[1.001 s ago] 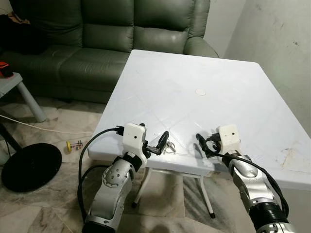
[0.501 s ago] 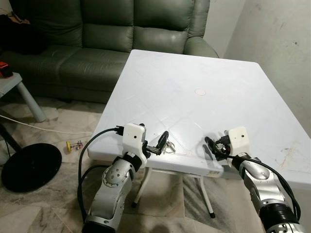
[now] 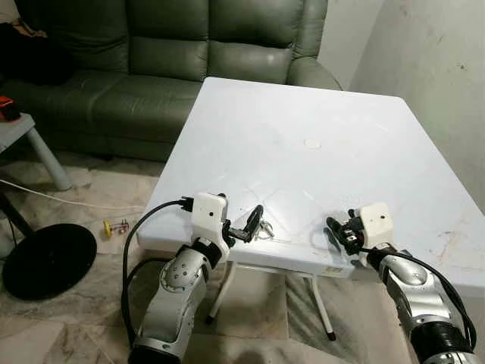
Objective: Hang keys on a hook
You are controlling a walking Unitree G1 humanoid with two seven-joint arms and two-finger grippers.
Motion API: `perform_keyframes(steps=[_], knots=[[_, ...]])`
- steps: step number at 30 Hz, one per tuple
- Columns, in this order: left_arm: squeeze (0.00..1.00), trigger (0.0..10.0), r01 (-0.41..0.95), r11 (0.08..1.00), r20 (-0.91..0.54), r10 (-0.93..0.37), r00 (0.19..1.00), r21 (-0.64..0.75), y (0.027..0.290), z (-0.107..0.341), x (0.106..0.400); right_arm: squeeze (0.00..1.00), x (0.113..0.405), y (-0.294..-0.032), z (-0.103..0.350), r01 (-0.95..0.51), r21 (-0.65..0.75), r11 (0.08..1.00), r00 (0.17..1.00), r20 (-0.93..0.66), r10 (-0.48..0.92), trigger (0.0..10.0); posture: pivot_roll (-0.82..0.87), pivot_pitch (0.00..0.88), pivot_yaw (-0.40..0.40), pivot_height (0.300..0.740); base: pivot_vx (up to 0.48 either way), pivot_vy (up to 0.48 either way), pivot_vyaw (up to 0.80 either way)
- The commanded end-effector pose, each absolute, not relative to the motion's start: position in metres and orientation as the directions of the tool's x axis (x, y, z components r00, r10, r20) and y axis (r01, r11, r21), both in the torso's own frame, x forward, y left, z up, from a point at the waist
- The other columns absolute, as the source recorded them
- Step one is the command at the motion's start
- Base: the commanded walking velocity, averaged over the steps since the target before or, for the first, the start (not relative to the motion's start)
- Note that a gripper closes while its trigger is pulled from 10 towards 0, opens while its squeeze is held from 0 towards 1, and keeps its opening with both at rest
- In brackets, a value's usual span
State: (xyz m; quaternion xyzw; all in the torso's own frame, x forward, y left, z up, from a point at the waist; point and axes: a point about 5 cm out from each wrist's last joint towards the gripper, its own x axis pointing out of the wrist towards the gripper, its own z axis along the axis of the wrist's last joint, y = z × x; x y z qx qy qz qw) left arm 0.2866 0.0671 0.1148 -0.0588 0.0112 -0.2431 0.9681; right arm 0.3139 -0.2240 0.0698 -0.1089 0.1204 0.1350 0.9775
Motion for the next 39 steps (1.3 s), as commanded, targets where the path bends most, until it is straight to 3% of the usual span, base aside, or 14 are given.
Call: perform_keyframes(steps=[1, 8, 11, 12, 26, 27, 29, 30, 32, 33, 34, 36, 38, 39], knots=[[0.00, 10.0, 0.467, 0.877, 0.021, -0.468, 0.884, -0.116, 0.066, 0.120, 0.288, 0.00, 0.313, -0.229, 0.067, -0.292, -0.188, 0.938, 0.925, -0.303, 0.228, 10.0, 0.05, 0.041, -0.071, 0.740, 0.000, 0.000, 0.00], [0.00, 10.0, 0.464, 0.878, 0.021, -0.465, 0.885, -0.118, 0.066, 0.120, 0.288, 0.00, 0.313, -0.229, 0.068, -0.287, -0.178, 0.941, 0.928, -0.294, 0.228, 10.0, 0.05, 0.042, -0.072, 0.740, 0.000, 0.000, 0.00], [0.00, 10.0, 0.462, 0.879, 0.021, -0.463, 0.886, -0.117, 0.066, 0.120, 0.288, 0.00, 0.314, -0.230, 0.069, -0.274, -0.182, 0.945, 0.934, -0.285, 0.216, 4.1, 0.05, 0.041, -0.072, 0.740, 0.000, 0.000, 0.00], [0.00, 10.0, 0.462, 0.879, 0.022, -0.463, 0.886, -0.118, 0.066, 0.120, 0.288, 0.00, 0.313, -0.230, 0.070, -0.268, -0.185, 0.945, 0.937, -0.277, 0.212, 0.0, 0.05, 0.041, -0.072, 0.740, 0.000, 0.000, 0.00], [0.00, 10.0, 0.460, 0.881, 0.025, -0.460, 0.887, -0.115, 0.065, 0.121, 0.288, 0.00, 0.313, -0.236, 0.070, -0.258, -0.221, 0.941, 0.940, -0.284, 0.190, 0.0, 0.05, 0.036, -0.071, 0.740, 0.000, 0.000, 0.00], [0.00, 10.0, 0.461, 0.880, 0.026, -0.461, 0.887, -0.115, 0.065, 0.121, 0.288, 0.00, 0.313, -0.237, 0.069, -0.265, -0.223, 0.938, 0.935, -0.299, 0.193, 3.9, 0.05, 0.035, -0.070, 0.740, 0.000, 0.000, 0.00], [0.00, 10.0, 0.461, 0.880, 0.026, -0.462, 0.887, -0.116, 0.064, 0.121, 0.288, 0.00, 0.313, -0.237, 0.068, -0.266, -0.225, 0.937, 0.930, -0.315, 0.189, 5.5, 0.05, 0.034, -0.070, 0.740, 0.000, 0.000, 0.00], [0.00, 10.0, 0.462, 0.879, 0.026, -0.462, 0.886, -0.116, 0.064, 0.121, 0.287, 0.00, 0.313, -0.238, 0.067, -0.267, -0.230, 0.936, 0.926, -0.329, 0.183, 10.0, 0.05, 0.032, -0.069, 0.740, 0.000, 0.000, 0.00], [0.00, 10.0, 0.463, 0.879, 0.027, -0.463, 0.886, -0.116, 0.064, 0.121, 0.287, 0.00, 0.313, -0.238, 0.066, -0.272, -0.201, 0.941, 0.923, -0.329, 0.197, 10.0, 0.05, 0.032, -0.069, 0.740, 0.000, 0.000, 0.00], [0.00, 10.0, 0.463, 0.879, 0.027, -0.463, 0.886, -0.116, 0.064, 0.121, 0.287, 0.29, 0.313, -0.238, 0.067, -0.267, -0.195, 0.944, 0.926, -0.324, 0.195, 10.0, 0.05, 0.032, -0.068, 0.740, 0.000, 0.000, 0.00], [0.00, 10.0, 0.464, 0.878, 0.027, -0.464, 0.885, -0.116, 0.064, 0.121, 0.287, 0.86, 0.314, -0.240, 0.068, -0.247, -0.191, 0.950, 0.932, -0.314, 0.179, 10.0, 0.05, 0.031, -0.068, 0.740, 0.000, 0.000, 0.00], [0.00, 10.0, 0.465, 0.878, 0.027, -0.465, 0.885, -0.116, 0.063, 0.121, 0.287, 1.00, 0.315, -0.241, 0.068, -0.238, -0.198, 0.951, 0.934, -0.317, 0.168, 10.0, 0.05, 0.029, -0.066, 0.740, 0.000, 0.000, 0.00], [0.00, 10.0, 0.466, 0.877, 0.027, -0.466, 0.884, -0.116, 0.063, 0.121, 0.287, 1.00, 0.315, -0.241, 0.070, -0.260, -0.245, 0.934, 0.934, -0.308, 0.179, 10.0, 0.05, 0.030, -0.067, 0.740, 0.000, 0.000, 0.00], [0.00, 10.0, 0.467, 0.877, 0.027, -0.467, 0.884, -0.116, 0.063, 0.121, 0.287, 0.00, 0.314, -0.241, 0.068, -0.258, -0.219, 0.941, 0.929, -0.325, 0.179, 10.0, 0.05, 0.031, -0.066, 0.740, 0.000, 0.000, 0.00]])
